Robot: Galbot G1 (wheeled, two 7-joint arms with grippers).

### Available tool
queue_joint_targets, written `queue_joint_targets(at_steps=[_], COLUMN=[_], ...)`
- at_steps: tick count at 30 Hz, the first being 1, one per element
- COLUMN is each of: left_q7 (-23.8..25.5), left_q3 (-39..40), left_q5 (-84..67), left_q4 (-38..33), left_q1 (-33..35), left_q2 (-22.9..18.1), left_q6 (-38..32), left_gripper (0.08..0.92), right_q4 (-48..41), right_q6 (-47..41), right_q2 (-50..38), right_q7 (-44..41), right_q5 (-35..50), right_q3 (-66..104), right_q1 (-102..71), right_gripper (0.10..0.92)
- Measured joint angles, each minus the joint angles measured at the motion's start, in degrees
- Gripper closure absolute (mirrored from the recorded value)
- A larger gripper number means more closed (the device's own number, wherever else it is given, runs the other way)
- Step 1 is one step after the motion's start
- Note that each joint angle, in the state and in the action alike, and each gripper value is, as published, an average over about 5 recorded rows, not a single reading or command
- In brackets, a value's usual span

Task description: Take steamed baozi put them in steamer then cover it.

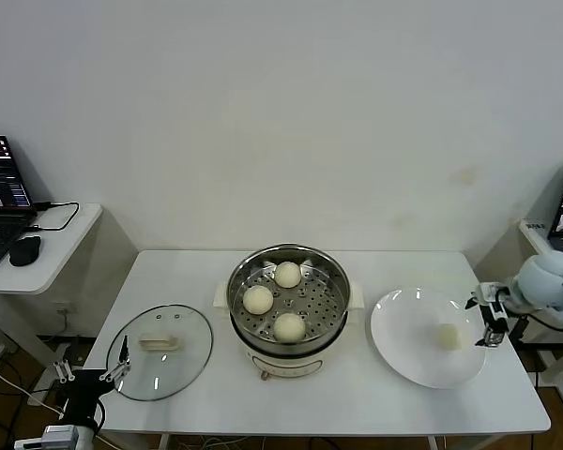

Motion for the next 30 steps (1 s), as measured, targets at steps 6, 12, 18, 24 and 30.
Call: queue_joint_targets(at_steps=[6,12,18,24,30], left_q7=[-0.01,-0.01,-0.02,-0.05,-0.06], left_q3=[-0.43,-0.57,-0.56,-0.57,-0.63], left_q5=[0.07,0.20,0.44,0.52,0.54], left_q4=[-0.11,-0.11,-0.06,0.06,0.12], left_q1=[0.15,0.15,0.05,0.11,0.19], left_q2=[-0.08,-0.14,-0.29,-0.35,-0.46], left_q6=[-0.06,-0.12,-0.20,-0.42,-0.52], left_gripper=[0.177,0.177,0.177,0.177,0.177], right_q4=[-2.76,-5.04,-6.94,-7.69,-7.85], right_q6=[0.29,0.49,0.65,0.34,0.07], right_q2=[2.43,4.91,6.95,7.98,8.15], right_q7=[0.42,1.05,1.75,1.76,1.43], right_q5=[-1.57,-2.70,-3.38,-3.67,-3.91], right_q3=[2.63,4.12,5.09,5.52,5.78], right_q1=[-3.07,-4.97,-5.86,-6.46,-6.70], right_gripper=[0.203,0.203,0.211,0.274,0.394])
